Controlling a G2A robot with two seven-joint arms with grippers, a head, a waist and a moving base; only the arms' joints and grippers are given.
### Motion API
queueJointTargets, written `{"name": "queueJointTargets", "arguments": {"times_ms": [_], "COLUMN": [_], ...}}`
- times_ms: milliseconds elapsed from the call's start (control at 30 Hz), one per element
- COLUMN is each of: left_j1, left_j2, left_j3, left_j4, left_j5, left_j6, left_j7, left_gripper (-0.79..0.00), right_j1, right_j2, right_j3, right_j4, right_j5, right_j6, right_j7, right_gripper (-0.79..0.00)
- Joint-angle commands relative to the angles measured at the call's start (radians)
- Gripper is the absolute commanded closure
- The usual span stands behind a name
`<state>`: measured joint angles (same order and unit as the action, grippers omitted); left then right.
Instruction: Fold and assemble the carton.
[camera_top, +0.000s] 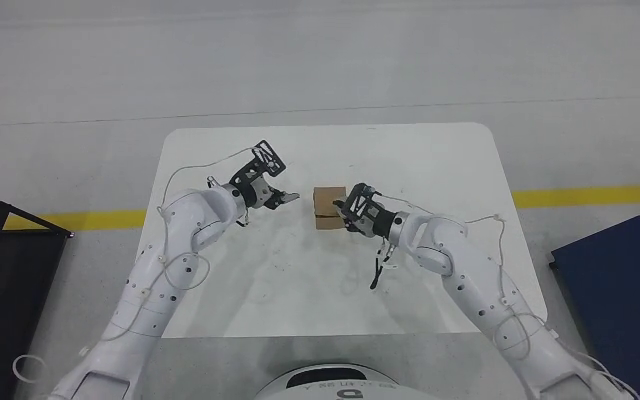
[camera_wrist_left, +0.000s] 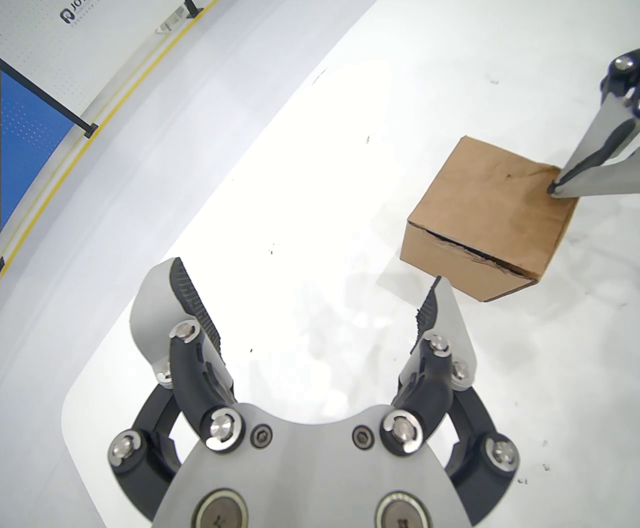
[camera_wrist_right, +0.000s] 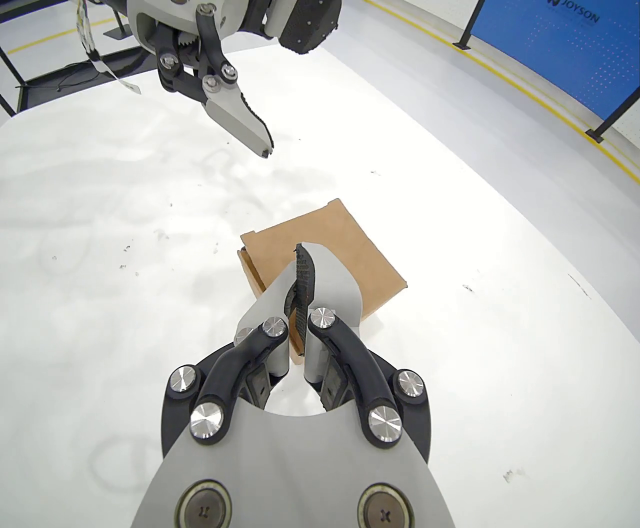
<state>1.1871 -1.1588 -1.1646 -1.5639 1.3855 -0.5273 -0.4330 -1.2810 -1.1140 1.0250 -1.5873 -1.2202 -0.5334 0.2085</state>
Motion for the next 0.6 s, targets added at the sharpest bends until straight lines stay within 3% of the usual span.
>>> {"name": "queueJointTargets", "arguments": {"times_ms": [0, 233, 567], "left_j1": [-0.004, -0.038, 0.001], "left_j2": [0.0, -0.005, 0.004], "left_j3": [0.001, 0.008, -0.046], "left_j4": [0.004, 0.02, 0.001], "left_j5": [-0.003, -0.024, -0.038], "left_j6": [0.001, 0.017, 0.07], "left_j7": [-0.002, -0.021, -0.009], "left_gripper": [-0.785, -0.785, -0.785], "right_j1": [-0.013, -0.005, 0.175], "right_j2": [0.003, -0.003, -0.056], "right_j3": [0.011, 0.005, -0.156], "right_j4": [-0.013, -0.028, 0.096], "right_j5": [-0.004, 0.01, 0.067], "right_j6": [-0.001, 0.008, -0.019], "right_j7": [-0.023, -0.069, 0.143], "right_gripper": [0.0, 0.0, 0.0]}}
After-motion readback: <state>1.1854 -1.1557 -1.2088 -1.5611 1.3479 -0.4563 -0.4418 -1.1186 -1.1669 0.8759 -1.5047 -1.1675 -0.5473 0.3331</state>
